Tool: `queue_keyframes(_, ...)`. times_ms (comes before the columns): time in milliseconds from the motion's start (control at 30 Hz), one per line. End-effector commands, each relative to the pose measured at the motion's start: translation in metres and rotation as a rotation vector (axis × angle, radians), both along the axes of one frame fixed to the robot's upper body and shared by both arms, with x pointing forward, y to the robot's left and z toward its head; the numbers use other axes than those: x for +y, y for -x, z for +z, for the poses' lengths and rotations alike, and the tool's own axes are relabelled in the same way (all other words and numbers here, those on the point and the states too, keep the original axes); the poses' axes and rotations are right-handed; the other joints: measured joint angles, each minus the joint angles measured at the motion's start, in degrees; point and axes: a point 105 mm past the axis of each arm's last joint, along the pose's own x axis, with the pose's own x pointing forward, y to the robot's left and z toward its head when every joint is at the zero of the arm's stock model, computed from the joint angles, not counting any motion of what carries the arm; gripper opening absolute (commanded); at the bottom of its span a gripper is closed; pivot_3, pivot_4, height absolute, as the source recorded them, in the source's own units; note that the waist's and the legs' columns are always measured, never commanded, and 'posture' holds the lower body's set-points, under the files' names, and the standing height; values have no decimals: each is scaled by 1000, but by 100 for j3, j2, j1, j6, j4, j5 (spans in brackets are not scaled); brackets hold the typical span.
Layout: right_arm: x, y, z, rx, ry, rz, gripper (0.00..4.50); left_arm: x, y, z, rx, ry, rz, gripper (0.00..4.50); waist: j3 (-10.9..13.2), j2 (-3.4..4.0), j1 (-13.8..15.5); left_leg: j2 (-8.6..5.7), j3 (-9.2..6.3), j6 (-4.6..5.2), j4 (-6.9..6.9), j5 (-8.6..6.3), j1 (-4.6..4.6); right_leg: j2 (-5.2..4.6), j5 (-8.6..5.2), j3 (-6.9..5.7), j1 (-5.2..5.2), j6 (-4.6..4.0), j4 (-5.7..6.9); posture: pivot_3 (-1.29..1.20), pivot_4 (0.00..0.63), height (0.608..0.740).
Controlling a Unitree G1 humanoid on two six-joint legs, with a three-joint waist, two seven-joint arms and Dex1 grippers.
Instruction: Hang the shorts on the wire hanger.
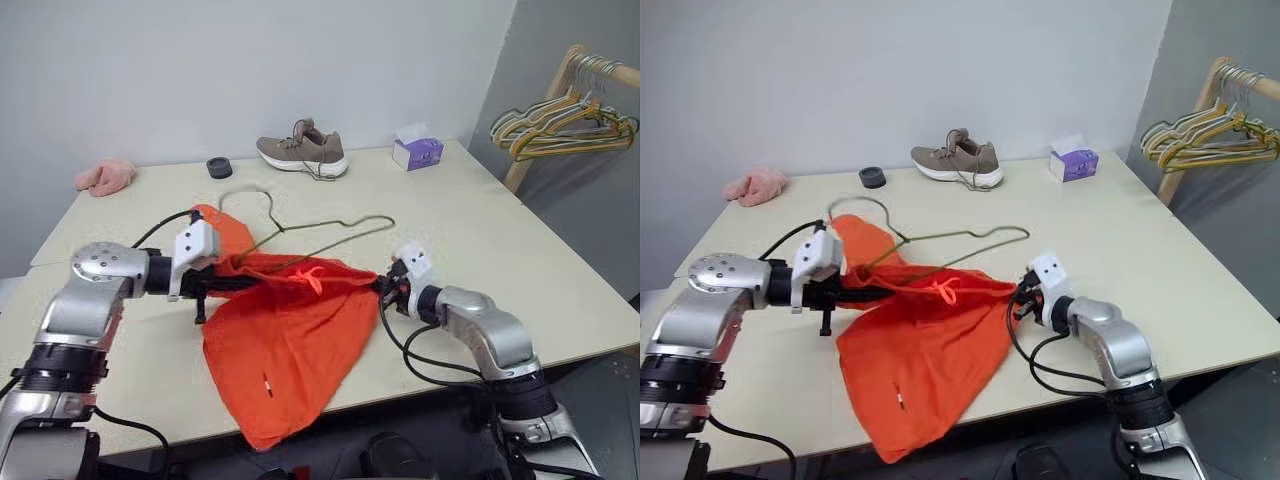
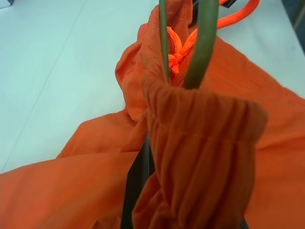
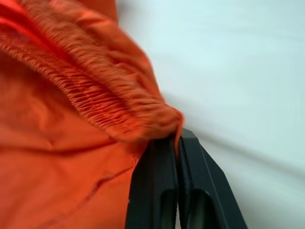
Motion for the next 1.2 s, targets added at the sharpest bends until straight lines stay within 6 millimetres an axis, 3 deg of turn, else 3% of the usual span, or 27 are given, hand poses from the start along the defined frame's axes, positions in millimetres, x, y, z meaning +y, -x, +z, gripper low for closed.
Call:
queue_keyframes(33, -25, -11, 18, 5, -47, -76, 83, 11, 12, 26, 21, 38, 3, 0, 1, 2, 0, 0, 1, 0, 0, 0, 0, 5, 0, 1, -1, 0, 0, -288, 0, 740)
queue_keyframes(367, -44, -14, 30, 60, -54, -102, 83, 26, 31, 26, 103, -84, -47, 0, 7, 10, 34, 4, 6, 0, -5, 0, 0, 26, -6, 7, -4, 8, -3, -284, 0, 740)
queue_keyframes(633, -42, -13, 47, 8, -65, -86, 83, 44, 26, 13, 89, -223, -16, 0, 9, 13, 36, 5, 10, 0, -11, 0, -1, 27, -7, 10, -9, 9, -6, -289, 0, 740)
queue_keyframes(1200, -35, -5, 66, -32, -86, -40, 83, 64, 19, 4, 67, -331, 24, 0, 10, 14, 34, 8, 12, 0, -16, 0, -4, 26, -7, 12, -12, 10, -12, -295, 0, 740)
